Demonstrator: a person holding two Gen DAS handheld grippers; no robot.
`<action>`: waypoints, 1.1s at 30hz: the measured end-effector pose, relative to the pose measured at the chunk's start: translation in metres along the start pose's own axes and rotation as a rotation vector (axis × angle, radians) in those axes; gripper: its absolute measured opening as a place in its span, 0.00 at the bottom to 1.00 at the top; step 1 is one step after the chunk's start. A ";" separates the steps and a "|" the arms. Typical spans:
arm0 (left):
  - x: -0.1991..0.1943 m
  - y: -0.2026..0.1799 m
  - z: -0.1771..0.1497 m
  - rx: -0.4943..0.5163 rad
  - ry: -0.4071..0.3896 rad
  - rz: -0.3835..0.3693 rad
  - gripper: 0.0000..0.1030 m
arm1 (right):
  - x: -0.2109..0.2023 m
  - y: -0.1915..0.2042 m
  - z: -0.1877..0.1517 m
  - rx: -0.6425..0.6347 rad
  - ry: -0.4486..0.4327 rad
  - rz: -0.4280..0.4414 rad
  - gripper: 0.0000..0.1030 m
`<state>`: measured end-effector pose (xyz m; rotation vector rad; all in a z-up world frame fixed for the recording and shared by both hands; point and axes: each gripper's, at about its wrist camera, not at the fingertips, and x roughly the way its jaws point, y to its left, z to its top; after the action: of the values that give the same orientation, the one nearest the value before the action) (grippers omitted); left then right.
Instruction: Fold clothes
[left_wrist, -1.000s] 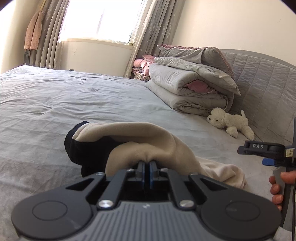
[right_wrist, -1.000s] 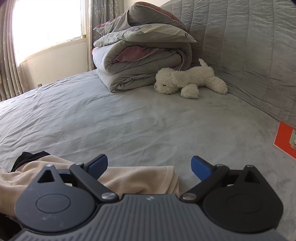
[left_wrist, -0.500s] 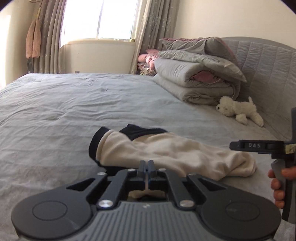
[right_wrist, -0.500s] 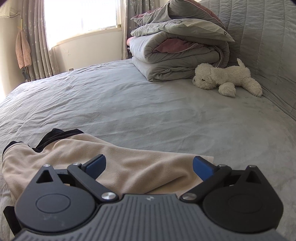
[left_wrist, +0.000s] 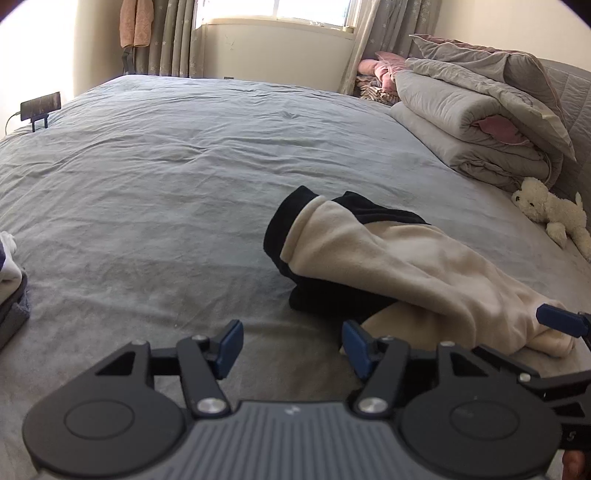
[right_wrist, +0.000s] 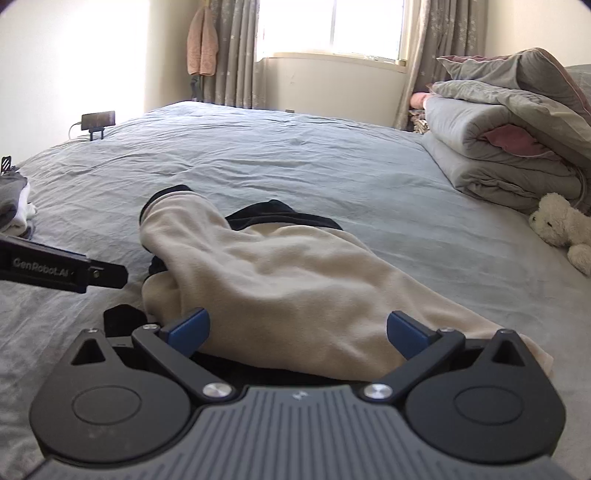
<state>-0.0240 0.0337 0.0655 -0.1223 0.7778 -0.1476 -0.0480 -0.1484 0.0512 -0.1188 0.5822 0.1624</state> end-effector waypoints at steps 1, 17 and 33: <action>0.002 0.005 0.001 -0.029 0.011 0.005 0.60 | 0.000 0.006 -0.001 -0.011 -0.001 0.022 1.00; 0.010 0.014 0.002 -0.104 0.050 -0.025 0.65 | 0.028 0.029 -0.004 -0.161 -0.038 -0.024 0.41; 0.014 0.038 0.007 -0.237 0.074 -0.008 0.66 | -0.032 0.064 -0.005 -0.124 0.141 0.448 0.18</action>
<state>-0.0060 0.0688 0.0541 -0.3465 0.8669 -0.0675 -0.0891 -0.0904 0.0609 -0.1194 0.7344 0.6297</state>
